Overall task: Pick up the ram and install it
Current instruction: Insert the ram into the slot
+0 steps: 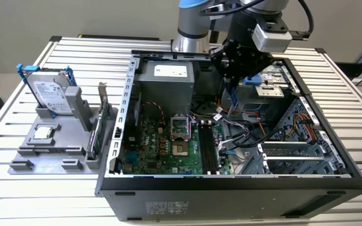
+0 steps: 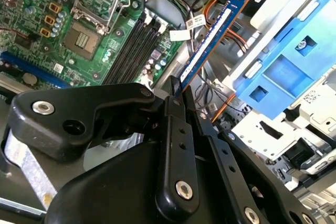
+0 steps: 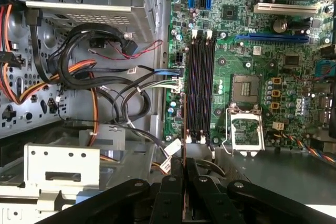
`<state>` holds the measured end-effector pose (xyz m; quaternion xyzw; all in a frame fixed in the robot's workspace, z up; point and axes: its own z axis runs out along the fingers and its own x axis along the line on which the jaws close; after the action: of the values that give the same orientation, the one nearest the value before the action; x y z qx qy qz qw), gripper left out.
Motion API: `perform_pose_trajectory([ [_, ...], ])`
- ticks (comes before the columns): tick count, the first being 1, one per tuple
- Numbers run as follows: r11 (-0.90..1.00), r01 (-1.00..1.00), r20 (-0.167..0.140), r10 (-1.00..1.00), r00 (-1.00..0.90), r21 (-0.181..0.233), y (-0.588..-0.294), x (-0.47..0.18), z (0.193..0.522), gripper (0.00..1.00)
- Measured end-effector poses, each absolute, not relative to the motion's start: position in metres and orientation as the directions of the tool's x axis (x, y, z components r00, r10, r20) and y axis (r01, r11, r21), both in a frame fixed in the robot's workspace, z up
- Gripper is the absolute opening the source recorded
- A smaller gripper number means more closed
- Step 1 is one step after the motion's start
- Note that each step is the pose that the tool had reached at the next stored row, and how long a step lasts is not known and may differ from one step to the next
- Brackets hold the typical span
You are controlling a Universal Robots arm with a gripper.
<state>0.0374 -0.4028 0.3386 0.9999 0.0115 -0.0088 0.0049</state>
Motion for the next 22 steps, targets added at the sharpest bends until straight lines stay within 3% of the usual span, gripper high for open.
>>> perform_pose_trajectory([
  [22,-1.000,0.020,-0.018,0.020,1.000,0.009,-0.4028,0.0374,0.3287,0.00],
])
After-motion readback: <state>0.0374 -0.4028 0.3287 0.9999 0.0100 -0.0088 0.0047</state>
